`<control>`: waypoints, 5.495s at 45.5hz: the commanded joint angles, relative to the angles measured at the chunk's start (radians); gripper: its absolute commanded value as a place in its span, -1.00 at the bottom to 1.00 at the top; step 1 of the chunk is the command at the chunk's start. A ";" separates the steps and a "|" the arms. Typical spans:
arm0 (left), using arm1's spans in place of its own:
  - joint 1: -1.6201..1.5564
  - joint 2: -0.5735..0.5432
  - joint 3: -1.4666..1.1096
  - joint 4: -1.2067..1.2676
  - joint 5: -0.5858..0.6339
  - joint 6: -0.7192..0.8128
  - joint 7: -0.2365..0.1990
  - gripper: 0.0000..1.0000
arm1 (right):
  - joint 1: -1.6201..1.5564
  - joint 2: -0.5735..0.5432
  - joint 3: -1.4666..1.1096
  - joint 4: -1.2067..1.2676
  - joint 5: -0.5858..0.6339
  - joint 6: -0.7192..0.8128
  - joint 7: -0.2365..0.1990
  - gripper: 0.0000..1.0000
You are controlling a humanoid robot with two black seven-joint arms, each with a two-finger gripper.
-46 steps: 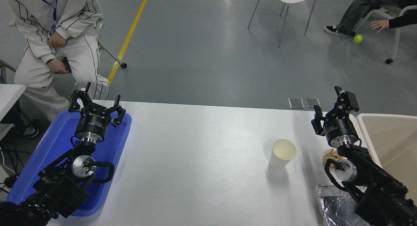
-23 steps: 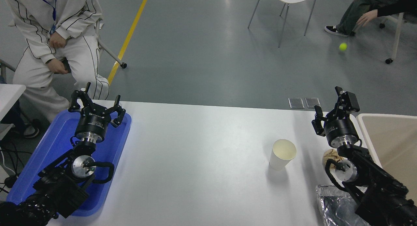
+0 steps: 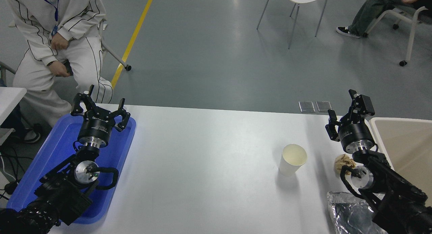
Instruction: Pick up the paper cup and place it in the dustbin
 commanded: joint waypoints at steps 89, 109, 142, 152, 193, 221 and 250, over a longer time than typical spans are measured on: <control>0.000 0.000 0.000 0.000 0.000 0.001 0.000 1.00 | 1.819 0.029 -2.128 0.571 0.008 0.728 -0.291 1.00; 0.000 0.002 -0.002 -0.003 0.000 0.000 0.001 1.00 | 1.661 0.153 -2.056 0.505 0.075 0.728 -0.319 0.93; 0.000 0.002 -0.002 -0.003 0.000 0.000 0.000 1.00 | 1.768 0.115 -2.222 0.492 0.207 0.728 -0.353 0.87; 0.000 0.002 -0.002 -0.003 0.000 0.000 0.000 1.00 | 1.667 0.115 -2.194 0.477 0.207 0.728 -0.353 0.89; 0.000 0.002 -0.002 -0.003 0.000 0.000 0.000 1.00 | 1.205 0.154 -2.070 0.462 0.206 0.208 -0.351 1.00; 0.000 0.002 0.000 -0.003 0.000 0.000 0.000 1.00 | 1.054 0.181 -2.072 0.365 0.186 0.137 -0.357 0.95; 0.000 0.002 -0.002 -0.003 0.000 0.000 0.000 1.00 | 0.960 0.176 -2.064 0.313 0.212 0.096 -0.406 -0.14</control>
